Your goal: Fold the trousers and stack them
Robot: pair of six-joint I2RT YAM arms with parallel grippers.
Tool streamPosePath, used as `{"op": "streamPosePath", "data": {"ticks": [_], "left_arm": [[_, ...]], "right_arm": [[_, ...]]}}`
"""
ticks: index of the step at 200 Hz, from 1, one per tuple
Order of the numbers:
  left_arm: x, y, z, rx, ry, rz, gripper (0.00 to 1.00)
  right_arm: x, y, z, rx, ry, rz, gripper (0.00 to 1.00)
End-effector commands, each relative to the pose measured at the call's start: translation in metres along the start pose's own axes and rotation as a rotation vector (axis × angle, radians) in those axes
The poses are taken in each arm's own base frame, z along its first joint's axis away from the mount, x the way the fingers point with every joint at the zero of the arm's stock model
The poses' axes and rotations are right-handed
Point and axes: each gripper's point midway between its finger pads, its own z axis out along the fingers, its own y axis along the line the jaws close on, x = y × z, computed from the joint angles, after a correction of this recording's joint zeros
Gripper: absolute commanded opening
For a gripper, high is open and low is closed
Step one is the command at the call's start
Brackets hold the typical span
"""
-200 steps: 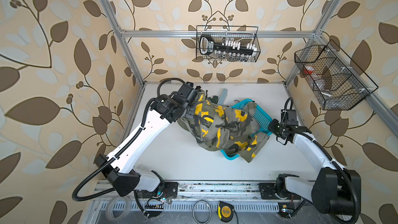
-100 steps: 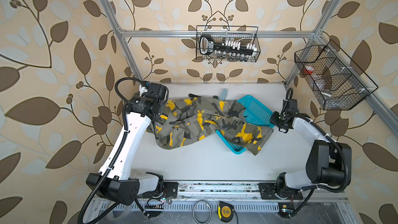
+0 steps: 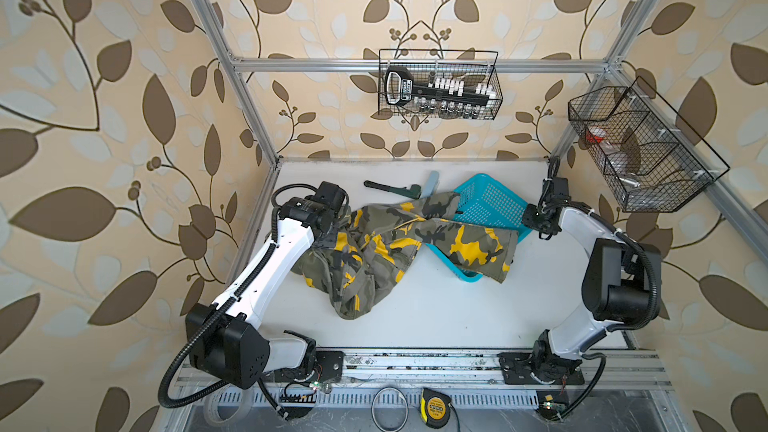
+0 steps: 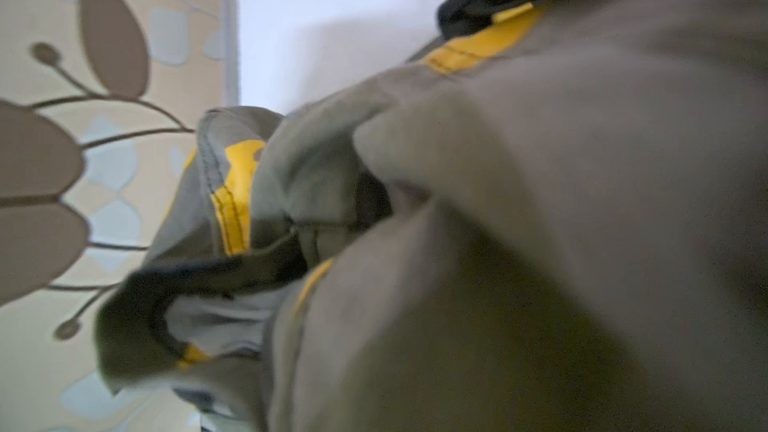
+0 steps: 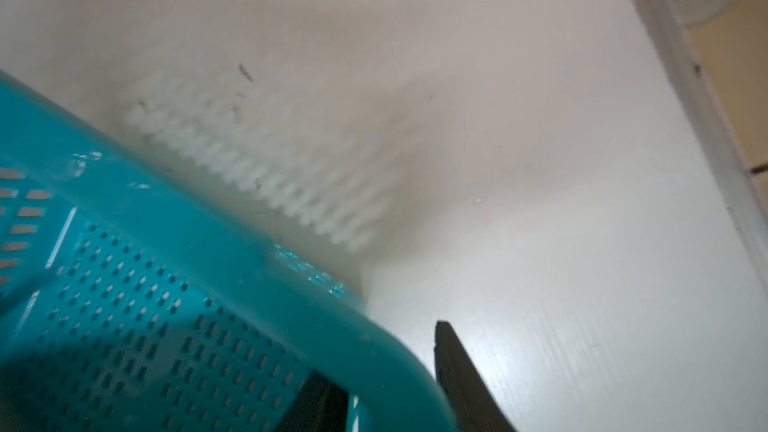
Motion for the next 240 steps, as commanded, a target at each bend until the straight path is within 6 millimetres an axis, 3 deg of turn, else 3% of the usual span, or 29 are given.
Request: {"op": "streamPosePath", "data": {"ticks": [1, 32, 61, 92, 113, 132, 166, 189, 208, 240], "left_arm": [[-0.015, -0.031, -0.006, 0.097, -0.034, 0.039, 0.94], [-0.038, -0.069, -0.041, 0.188, -0.182, 0.177, 0.99], [-0.039, -0.121, -0.060, 0.406, -0.223, 0.242, 0.99], [-0.024, -0.173, -0.044, 0.468, -0.203, 0.314, 0.99], [-0.017, -0.205, -0.011, 0.460, -0.153, 0.324, 0.99], [-0.018, -0.222, 0.007, 0.449, -0.143, 0.313, 0.99], [-0.004, -0.246, 0.027, 0.485, -0.099, 0.317, 0.97], [0.007, -0.264, 0.041, 0.522, -0.060, 0.314, 0.90], [0.007, -0.267, 0.050, 0.505, -0.056, 0.315, 0.84], [-0.005, -0.257, 0.061, 0.410, -0.095, 0.303, 0.57]], "right_arm": [[-0.025, -0.015, -0.015, 0.088, -0.076, -0.032, 0.48], [-0.024, -0.007, -0.041, 0.024, -0.101, 0.012, 0.72], [-0.008, 0.005, -0.070, -0.079, -0.128, 0.087, 0.83], [0.037, 0.019, -0.084, -0.176, -0.078, 0.190, 0.83], [0.061, 0.037, -0.085, -0.222, -0.064, 0.204, 0.90], [0.070, 0.038, -0.074, -0.217, -0.032, 0.250, 0.88], [0.062, 0.029, -0.062, -0.185, -0.045, 0.303, 0.83], [0.061, 0.030, -0.051, -0.190, -0.024, 0.326, 0.74], [0.066, 0.031, -0.044, -0.178, -0.006, 0.322, 0.65], [0.067, 0.023, -0.038, -0.155, -0.012, 0.333, 0.49]]}}
